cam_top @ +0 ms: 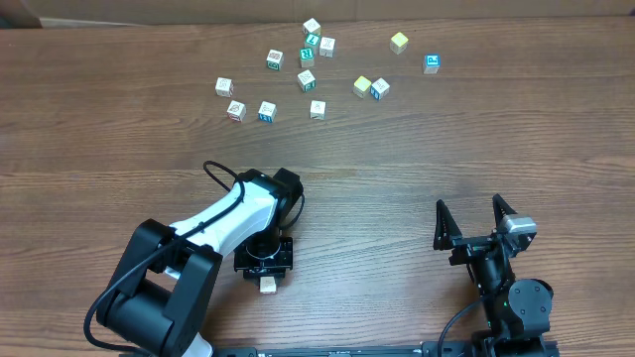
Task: Form a horizontal line
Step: 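Lower the block onto the table and open the left gripper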
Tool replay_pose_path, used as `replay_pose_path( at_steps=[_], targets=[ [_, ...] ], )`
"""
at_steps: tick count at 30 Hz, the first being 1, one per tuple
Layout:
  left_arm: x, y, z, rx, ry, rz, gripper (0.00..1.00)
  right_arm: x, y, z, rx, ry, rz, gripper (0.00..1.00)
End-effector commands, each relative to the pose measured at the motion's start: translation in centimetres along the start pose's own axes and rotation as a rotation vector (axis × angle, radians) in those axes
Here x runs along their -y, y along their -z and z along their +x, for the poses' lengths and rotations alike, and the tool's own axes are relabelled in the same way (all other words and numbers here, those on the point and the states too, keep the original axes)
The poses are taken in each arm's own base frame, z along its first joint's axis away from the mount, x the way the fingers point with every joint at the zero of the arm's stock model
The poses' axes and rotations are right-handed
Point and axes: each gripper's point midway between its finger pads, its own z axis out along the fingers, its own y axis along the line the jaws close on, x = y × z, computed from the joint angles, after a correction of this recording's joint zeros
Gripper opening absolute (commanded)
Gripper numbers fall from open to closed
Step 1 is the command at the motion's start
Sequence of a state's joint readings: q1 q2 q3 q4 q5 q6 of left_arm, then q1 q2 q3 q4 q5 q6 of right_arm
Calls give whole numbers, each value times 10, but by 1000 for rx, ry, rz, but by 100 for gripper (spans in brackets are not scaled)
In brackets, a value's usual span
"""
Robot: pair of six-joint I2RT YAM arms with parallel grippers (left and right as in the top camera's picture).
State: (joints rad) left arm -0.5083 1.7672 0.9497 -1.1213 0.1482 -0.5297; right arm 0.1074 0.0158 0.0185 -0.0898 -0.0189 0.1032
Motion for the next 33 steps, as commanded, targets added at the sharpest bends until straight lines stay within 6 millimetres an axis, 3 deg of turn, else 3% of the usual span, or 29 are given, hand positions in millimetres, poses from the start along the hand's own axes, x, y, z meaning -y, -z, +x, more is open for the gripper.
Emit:
replay_pose_path(
  at_steps=[1, 11, 16, 24, 33],
  targets=[
    [5, 2, -7, 36, 13, 32, 27, 0, 0, 3, 0, 7, -2, 100],
    [13, 8, -33, 144, -11, 54, 31, 0, 0, 3, 0, 7, -2, 100],
    [8, 22, -51, 232, -8, -2, 32, 0, 0, 3, 0, 7, -2, 100],
    [16, 53, -84, 385, -13, -7, 31, 0, 0, 3, 0, 7, -2, 100],
    [16, 52, -84, 382, -12, -9, 33, 0, 0, 3, 0, 7, -2, 100]
  ],
)
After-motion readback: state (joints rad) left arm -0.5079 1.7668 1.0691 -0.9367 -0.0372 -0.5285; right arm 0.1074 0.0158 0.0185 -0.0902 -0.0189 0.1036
